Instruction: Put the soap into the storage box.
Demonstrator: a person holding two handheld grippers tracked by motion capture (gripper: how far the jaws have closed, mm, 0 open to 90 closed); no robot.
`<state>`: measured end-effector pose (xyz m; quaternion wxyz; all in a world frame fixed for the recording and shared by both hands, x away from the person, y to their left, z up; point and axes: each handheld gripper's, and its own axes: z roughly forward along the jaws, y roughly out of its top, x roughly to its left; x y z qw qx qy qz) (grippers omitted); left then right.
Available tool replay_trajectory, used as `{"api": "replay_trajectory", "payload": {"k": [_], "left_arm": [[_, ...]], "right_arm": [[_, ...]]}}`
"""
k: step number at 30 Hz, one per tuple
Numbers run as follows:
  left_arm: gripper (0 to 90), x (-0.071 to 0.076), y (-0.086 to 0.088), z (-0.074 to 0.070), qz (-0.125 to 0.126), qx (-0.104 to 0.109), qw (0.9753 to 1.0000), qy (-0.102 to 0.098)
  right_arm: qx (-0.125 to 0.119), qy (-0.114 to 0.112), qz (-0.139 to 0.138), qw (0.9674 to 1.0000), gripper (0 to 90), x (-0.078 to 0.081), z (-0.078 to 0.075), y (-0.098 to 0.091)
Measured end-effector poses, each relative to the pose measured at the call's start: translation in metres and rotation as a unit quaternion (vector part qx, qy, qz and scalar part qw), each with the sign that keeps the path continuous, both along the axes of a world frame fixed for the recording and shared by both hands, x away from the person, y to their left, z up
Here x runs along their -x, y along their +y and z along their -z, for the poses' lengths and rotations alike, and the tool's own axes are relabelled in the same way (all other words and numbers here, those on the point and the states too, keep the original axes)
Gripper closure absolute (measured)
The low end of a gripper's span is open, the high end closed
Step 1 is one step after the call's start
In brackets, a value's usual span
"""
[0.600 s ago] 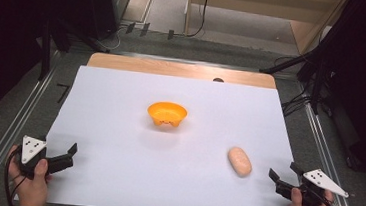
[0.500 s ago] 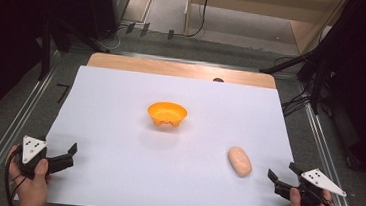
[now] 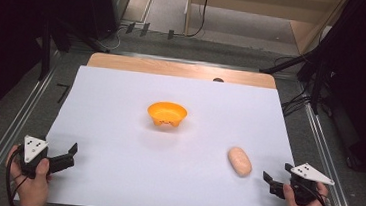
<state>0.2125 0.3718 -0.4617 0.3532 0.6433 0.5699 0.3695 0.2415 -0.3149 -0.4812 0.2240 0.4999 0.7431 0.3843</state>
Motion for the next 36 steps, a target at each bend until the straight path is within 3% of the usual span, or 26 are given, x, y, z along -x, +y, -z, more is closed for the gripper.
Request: {"api": "replay_trajectory", "payload": {"k": [4, 6, 8, 10, 14, 17, 23, 28, 29, 36], "left_arm": [[0.0, 0.000, -0.001, 0.000, 0.001, -0.003, 1.0000, 0.001], [0.0, 0.000, -0.001, 0.000, 0.001, -0.003, 1.0000, 0.001], [0.0, 0.000, -0.001, 0.000, 0.001, -0.003, 1.0000, 0.001], [0.0, 0.000, -0.001, 0.000, 0.002, -0.003, 1.0000, 0.000], [0.0, 0.000, -0.001, 0.000, 0.001, -0.004, 1.0000, 0.001], [0.0, 0.000, -0.002, 0.000, 0.001, -0.006, 1.0000, 0.002], [0.0, 0.000, -0.002, 0.000, 0.004, -0.009, 1.0000, 0.001], [0.0, 0.000, -0.002, 0.000, 0.004, -0.011, 0.9999, 0.003], [0.0, 0.000, -0.002, 0.000, 0.004, -0.011, 0.9999, 0.002], [0.0, 0.000, -0.002, 0.000, 0.004, -0.011, 0.9999, 0.002]], "right_arm": [[0.016, 0.035, 0.001, 0.9993, 13.6, -0.004, -0.006, 0.005], [0.028, 0.065, -0.004, 0.9975, 13.6, -0.008, -0.011, 0.010], [0.029, 0.072, -0.008, 0.9969, 13.5, -0.009, -0.012, 0.011], [0.048, 0.088, -0.014, 0.9948, 14.2, -0.015, -0.015, 0.020], [0.055, 0.110, -0.022, 0.9921, 14.1, -0.022, -0.017, 0.028], [0.066, 0.137, -0.025, 0.9881, 13.4, -0.031, -0.023, 0.041], [0.066, 0.138, -0.042, 0.9873, 10.9, -0.037, -0.032, 0.053], [0.079, 0.162, -0.047, 0.9825, 3.4, -0.046, -0.036, 0.065], [0.085, 0.174, -0.044, 0.9802, 2.9, -0.050, -0.037, 0.071], [0.080, 0.192, -0.038, 0.9773, 3.8, -0.061, -0.037, 0.091]]}}
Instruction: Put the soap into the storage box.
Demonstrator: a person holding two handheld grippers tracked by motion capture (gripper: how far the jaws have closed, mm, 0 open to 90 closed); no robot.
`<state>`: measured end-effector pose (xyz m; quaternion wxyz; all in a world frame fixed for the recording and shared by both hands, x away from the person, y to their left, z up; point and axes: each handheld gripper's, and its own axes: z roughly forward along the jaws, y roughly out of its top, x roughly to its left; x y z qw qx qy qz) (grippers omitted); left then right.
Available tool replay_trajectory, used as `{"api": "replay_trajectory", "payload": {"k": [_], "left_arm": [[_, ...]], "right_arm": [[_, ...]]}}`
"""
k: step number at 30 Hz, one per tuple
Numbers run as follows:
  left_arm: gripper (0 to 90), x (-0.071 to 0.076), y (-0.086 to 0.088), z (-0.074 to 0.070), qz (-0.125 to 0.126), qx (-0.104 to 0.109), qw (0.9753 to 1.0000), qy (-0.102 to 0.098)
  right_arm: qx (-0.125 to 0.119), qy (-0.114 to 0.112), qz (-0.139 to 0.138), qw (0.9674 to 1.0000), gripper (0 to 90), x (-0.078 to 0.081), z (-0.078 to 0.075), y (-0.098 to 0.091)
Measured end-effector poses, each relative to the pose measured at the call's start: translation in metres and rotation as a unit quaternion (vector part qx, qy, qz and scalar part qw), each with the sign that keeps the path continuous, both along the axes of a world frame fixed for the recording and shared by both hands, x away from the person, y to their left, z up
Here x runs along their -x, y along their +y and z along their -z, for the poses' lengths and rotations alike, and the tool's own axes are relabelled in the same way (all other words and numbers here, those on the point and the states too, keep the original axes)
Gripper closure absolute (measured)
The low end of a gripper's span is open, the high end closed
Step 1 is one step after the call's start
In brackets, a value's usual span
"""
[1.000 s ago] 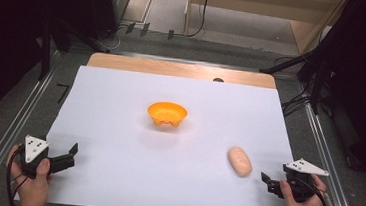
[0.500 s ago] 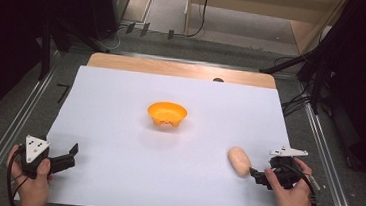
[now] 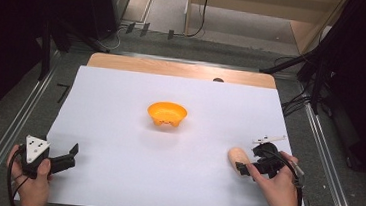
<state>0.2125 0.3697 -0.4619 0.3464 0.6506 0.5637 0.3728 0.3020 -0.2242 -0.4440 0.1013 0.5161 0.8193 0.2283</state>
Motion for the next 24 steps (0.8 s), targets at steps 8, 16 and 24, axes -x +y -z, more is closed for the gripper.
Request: {"api": "replay_trajectory", "payload": {"k": [8, 16, 24], "left_arm": [[0.0, 0.000, 0.000, 0.000, 0.001, 0.001, 1.0000, -0.001], [0.0, 0.000, 0.000, 0.000, 0.002, 0.000, 1.0000, -0.001], [0.0, 0.000, 0.000, 0.000, 0.001, 0.000, 1.0000, -0.002]], "right_arm": [[-0.001, 0.012, 0.015, 0.9998, 13.2, -0.006, 0.005, 0.012], [-0.005, 0.034, 0.017, 0.9993, 21.5, -0.008, 0.009, 0.022], [0.026, 0.023, 0.019, 0.9992, 32.6, -0.008, 0.014, 0.031]]}}
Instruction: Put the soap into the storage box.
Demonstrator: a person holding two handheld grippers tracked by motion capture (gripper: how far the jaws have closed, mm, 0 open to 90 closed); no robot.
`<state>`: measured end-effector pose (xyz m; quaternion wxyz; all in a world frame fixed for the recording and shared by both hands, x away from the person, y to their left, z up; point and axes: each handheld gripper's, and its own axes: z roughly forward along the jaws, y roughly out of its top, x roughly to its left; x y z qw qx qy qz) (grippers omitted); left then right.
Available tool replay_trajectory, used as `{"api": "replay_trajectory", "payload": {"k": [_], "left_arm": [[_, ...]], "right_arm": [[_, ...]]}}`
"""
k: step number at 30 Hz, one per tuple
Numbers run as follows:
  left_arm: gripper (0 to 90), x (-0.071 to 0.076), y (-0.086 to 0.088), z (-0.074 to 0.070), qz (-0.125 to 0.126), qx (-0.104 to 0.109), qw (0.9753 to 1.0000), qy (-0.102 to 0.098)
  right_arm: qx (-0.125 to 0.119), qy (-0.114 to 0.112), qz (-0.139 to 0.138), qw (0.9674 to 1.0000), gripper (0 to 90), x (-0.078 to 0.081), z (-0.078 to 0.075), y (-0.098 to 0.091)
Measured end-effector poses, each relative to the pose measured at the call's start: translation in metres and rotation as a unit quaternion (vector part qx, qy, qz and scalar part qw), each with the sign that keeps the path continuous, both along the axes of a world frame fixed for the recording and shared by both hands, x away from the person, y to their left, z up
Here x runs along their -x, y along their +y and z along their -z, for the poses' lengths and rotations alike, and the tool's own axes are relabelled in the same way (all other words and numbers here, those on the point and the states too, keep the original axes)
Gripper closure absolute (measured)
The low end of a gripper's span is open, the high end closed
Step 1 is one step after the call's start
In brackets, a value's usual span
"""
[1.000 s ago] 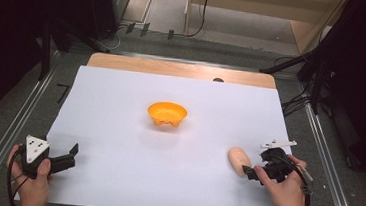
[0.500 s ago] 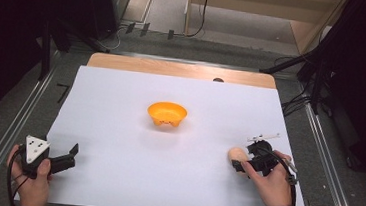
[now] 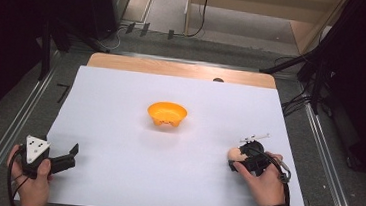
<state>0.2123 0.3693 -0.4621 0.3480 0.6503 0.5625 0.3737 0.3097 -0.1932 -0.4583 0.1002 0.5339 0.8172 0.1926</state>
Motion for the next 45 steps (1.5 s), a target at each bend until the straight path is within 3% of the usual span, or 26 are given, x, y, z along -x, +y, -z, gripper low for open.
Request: {"api": "replay_trajectory", "payload": {"k": [8, 14, 19, 22, 29, 34, 40, 45], "left_arm": [[0.0, 0.000, 0.000, 0.000, 0.001, -0.001, 1.0000, 0.000], [0.0, 0.000, 0.000, 0.000, 0.001, -0.001, 1.0000, 0.000], [0.0, 0.000, 0.000, 0.000, 0.000, -0.001, 1.0000, 0.000], [0.0, 0.000, 0.000, 0.000, 0.001, -0.001, 1.0000, 0.001], [0.0, 0.000, 0.000, 0.000, 0.001, -0.001, 1.0000, 0.000], [0.0, 0.000, 0.000, 0.000, 0.001, 0.001, 1.0000, 0.000], [0.0, 0.000, 0.000, 0.000, 0.002, 0.000, 1.0000, 0.000], [0.4, 0.000, 0.000, 0.000, 0.001, 0.000, 1.0000, -0.001]], "right_arm": [[0.000, 0.002, -0.010, 0.9999, 33.0, -0.001, -0.001, -0.001], [0.013, 0.004, -0.038, 0.9992, 33.1, -0.003, -0.003, -0.002], [0.007, 0.004, -0.040, 0.9992, 33.1, -0.005, -0.005, -0.005], [0.000, 0.002, -0.058, 0.9983, 33.1, -0.006, -0.007, -0.007], [-0.007, 0.002, -0.072, 0.9974, 33.1, -0.014, -0.008, -0.009], [-0.021, 0.001, -0.088, 0.9959, 33.1, -0.020, -0.014, -0.009], [-0.005, -0.005, -0.105, 0.9944, 33.1, -0.027, -0.021, -0.002], [-0.015, -0.005, -0.129, 0.9915, 33.1, -0.034, -0.026, 0.001]]}}
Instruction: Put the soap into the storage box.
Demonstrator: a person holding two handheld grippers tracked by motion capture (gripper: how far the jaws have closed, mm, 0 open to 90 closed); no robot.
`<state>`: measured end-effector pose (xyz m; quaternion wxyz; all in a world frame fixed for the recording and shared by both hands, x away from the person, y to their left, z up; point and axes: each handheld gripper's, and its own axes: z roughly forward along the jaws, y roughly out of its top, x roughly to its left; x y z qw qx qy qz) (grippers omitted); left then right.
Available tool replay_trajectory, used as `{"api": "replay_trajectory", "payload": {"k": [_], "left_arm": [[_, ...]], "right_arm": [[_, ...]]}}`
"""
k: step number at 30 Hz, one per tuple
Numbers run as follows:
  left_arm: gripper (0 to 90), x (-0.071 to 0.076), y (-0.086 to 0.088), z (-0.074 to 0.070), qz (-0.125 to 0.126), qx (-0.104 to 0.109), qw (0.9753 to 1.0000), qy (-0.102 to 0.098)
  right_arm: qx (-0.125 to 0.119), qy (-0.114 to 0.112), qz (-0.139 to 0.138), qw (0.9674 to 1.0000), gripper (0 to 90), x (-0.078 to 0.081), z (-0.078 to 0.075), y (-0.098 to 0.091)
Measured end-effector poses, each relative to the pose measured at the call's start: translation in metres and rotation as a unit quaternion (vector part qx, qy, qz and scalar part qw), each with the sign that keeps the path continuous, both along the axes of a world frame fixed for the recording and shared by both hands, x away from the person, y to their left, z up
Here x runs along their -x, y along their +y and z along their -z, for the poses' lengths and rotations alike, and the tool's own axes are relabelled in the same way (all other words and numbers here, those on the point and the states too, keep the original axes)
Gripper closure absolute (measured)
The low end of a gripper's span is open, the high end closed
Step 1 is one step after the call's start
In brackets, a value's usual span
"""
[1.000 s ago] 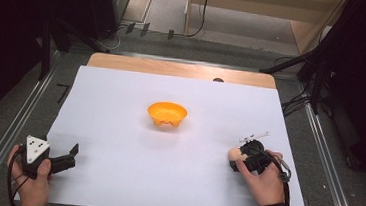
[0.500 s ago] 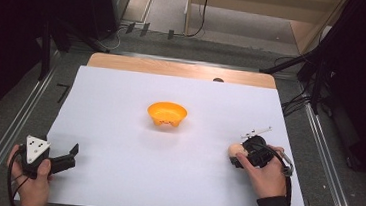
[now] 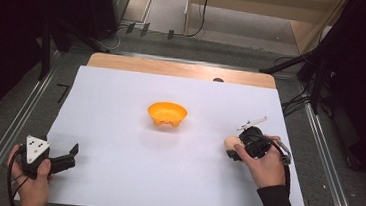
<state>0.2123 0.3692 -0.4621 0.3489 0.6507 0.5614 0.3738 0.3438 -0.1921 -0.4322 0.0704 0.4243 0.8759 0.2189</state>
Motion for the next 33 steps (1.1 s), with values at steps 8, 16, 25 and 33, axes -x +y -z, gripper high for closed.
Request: {"api": "replay_trajectory", "payload": {"k": [8, 16, 25, 33], "left_arm": [[0.4, -0.001, 0.000, 0.000, 0.001, -0.001, 1.0000, 0.002], [0.4, -0.001, -0.001, 0.000, -0.001, -0.004, 1.0000, 0.005], [0.4, -0.001, -0.002, 0.000, -0.001, -0.007, 1.0000, 0.006], [0.5, -0.003, -0.002, 0.001, 0.002, -0.010, 0.9999, 0.012]], "right_arm": [[-0.016, 0.004, -0.039, 0.9991, 33.1, -0.016, -0.003, 0.007], [-0.017, -0.005, -0.097, 0.9952, 33.1, -0.024, -0.008, 0.018], [-0.008, -0.020, -0.130, 0.9913, 33.1, -0.034, -0.011, 0.029], [-0.019, -0.025, -0.143, 0.9893, 33.1, -0.045, -0.018, 0.039]]}}
